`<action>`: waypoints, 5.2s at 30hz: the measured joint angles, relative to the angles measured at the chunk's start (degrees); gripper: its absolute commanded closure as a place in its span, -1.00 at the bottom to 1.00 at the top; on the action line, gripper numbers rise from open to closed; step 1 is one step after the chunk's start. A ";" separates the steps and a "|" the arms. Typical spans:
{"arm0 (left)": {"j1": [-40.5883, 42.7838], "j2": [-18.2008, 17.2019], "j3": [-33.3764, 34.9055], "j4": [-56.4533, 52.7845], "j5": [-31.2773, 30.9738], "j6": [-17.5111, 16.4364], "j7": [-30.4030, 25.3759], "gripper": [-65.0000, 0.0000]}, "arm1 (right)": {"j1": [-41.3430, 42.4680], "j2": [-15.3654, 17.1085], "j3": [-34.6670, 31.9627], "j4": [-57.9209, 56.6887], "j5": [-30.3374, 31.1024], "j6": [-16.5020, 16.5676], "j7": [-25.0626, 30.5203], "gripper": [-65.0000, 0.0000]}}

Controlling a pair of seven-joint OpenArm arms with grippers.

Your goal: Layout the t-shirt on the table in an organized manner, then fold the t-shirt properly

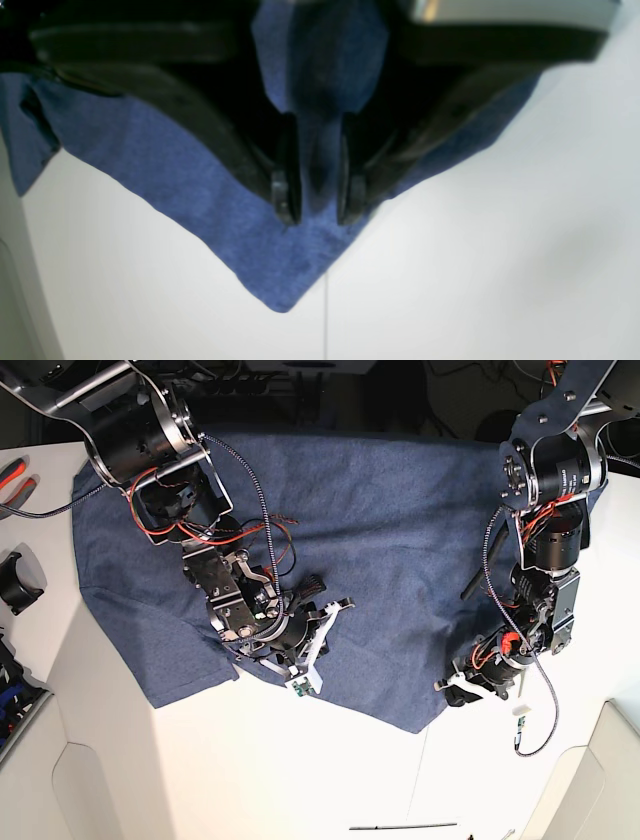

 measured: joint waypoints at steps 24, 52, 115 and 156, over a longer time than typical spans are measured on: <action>0.00 -0.44 15.82 -0.02 12.04 4.61 -8.15 0.38 | -0.02 0.00 0.00 0.00 0.00 0.02 0.00 1.00; 0.96 1.42 16.35 -0.02 15.39 -13.57 -10.03 1.00 | 0.00 0.00 0.00 0.00 0.00 0.00 0.00 1.00; 9.40 -2.01 5.79 9.57 -0.04 -8.83 0.79 1.00 | -0.02 0.63 -0.02 0.00 0.04 0.33 0.02 1.00; 1.90 -5.70 19.04 -5.07 24.74 30.88 -9.25 1.00 | -0.02 0.66 -0.02 0.00 0.07 0.39 0.04 1.00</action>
